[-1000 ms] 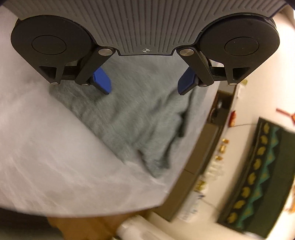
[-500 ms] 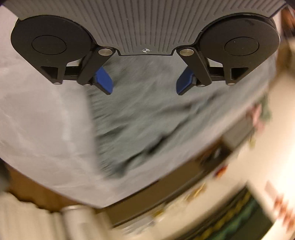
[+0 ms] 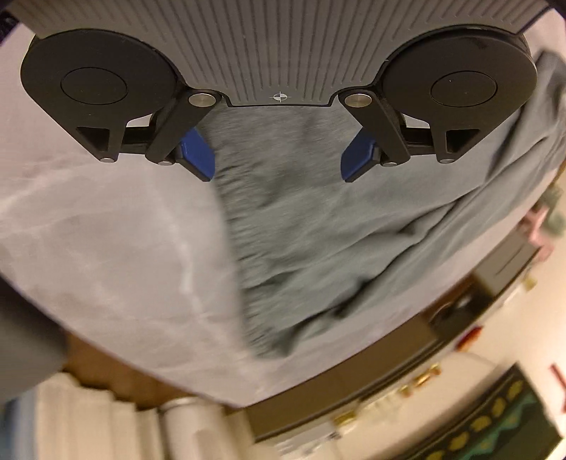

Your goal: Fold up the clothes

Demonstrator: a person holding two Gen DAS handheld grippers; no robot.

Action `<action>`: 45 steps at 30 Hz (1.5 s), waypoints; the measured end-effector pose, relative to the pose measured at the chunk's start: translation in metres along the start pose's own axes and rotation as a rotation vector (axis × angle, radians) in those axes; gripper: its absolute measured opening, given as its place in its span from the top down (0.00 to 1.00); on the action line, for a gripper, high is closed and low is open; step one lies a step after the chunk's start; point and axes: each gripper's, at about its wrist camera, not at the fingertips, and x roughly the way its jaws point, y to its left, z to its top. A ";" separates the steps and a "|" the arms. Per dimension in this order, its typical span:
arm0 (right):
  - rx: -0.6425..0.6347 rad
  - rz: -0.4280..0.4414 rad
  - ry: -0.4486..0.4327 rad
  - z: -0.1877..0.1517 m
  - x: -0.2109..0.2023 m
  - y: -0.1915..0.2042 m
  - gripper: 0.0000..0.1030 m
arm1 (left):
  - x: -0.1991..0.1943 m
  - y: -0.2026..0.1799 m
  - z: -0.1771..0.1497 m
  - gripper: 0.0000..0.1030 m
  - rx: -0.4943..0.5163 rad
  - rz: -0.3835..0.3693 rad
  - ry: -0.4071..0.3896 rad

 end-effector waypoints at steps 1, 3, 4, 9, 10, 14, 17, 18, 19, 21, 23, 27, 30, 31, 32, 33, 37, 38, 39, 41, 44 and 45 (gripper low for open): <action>-0.008 -0.017 0.012 0.000 0.003 0.001 0.18 | 0.002 0.001 0.001 0.66 0.000 0.001 0.006; -0.059 -0.039 0.030 -0.003 0.008 0.009 0.22 | 0.006 -0.002 0.001 0.67 0.012 0.001 0.013; -0.101 -0.045 0.037 -0.006 0.011 0.016 0.24 | 0.008 -0.004 0.001 0.67 0.027 -0.005 0.014; -0.287 -0.054 0.011 -0.014 0.013 0.046 0.86 | -0.015 -0.011 0.015 0.95 0.049 -0.097 -0.135; -0.284 -0.040 -0.077 -0.008 -0.004 0.046 0.86 | -0.030 -0.001 0.020 0.95 -0.024 -0.158 -0.192; -0.046 -0.016 -0.291 0.020 -0.065 -0.008 0.86 | -0.049 0.034 0.018 0.94 -0.165 -0.195 -0.153; 0.036 -0.115 -0.197 0.027 -0.049 -0.046 0.85 | -0.029 0.004 0.001 0.88 0.136 0.010 -0.029; 0.074 -0.109 -0.132 0.027 -0.038 -0.057 0.81 | -0.023 -0.005 -0.004 0.86 0.231 0.076 0.003; 0.139 -0.097 -0.112 0.026 -0.035 -0.067 0.77 | -0.024 -0.011 -0.008 0.85 0.290 0.121 -0.009; 0.226 -0.102 -0.128 0.024 -0.037 -0.079 0.53 | -0.032 -0.013 -0.011 0.83 0.299 0.164 -0.043; 0.239 -0.130 -0.217 0.024 -0.050 -0.075 0.46 | -0.043 -0.007 -0.005 0.75 0.232 0.170 -0.094; 0.180 -0.046 -0.317 0.032 -0.064 -0.050 0.31 | -0.060 0.008 0.008 0.65 0.017 0.141 -0.174; 0.152 0.090 -0.247 0.047 -0.048 -0.029 0.28 | -0.059 0.021 0.012 0.44 -0.150 0.087 -0.177; 0.153 0.126 -0.217 0.053 -0.039 -0.022 0.26 | -0.058 0.027 0.012 0.44 -0.216 0.060 -0.173; 0.159 0.163 -0.192 0.060 -0.027 -0.015 0.26 | -0.058 0.032 0.013 0.44 -0.267 0.041 -0.173; 0.164 0.200 -0.166 0.068 -0.015 -0.009 0.25 | -0.059 0.030 0.014 0.44 -0.248 0.056 -0.187; 0.226 0.275 -0.070 0.102 0.045 0.007 0.24 | -0.066 -0.011 0.009 0.37 0.006 0.122 -0.272; 0.240 0.271 -0.052 0.109 0.060 0.011 0.24 | -0.065 -0.023 0.007 0.36 0.072 0.130 -0.282; 0.251 0.258 -0.049 0.115 0.080 0.015 0.24 | -0.055 -0.031 0.005 0.36 0.092 0.093 -0.234; 0.274 0.255 -0.036 0.127 0.112 0.016 0.25 | -0.034 -0.048 -0.001 0.38 0.130 0.024 -0.140; 0.290 0.269 0.006 0.140 0.153 0.021 0.27 | 0.002 -0.067 -0.003 0.39 0.156 -0.014 -0.035; 0.285 0.257 0.018 0.145 0.163 0.024 0.32 | 0.011 -0.072 -0.003 0.40 0.175 -0.007 -0.026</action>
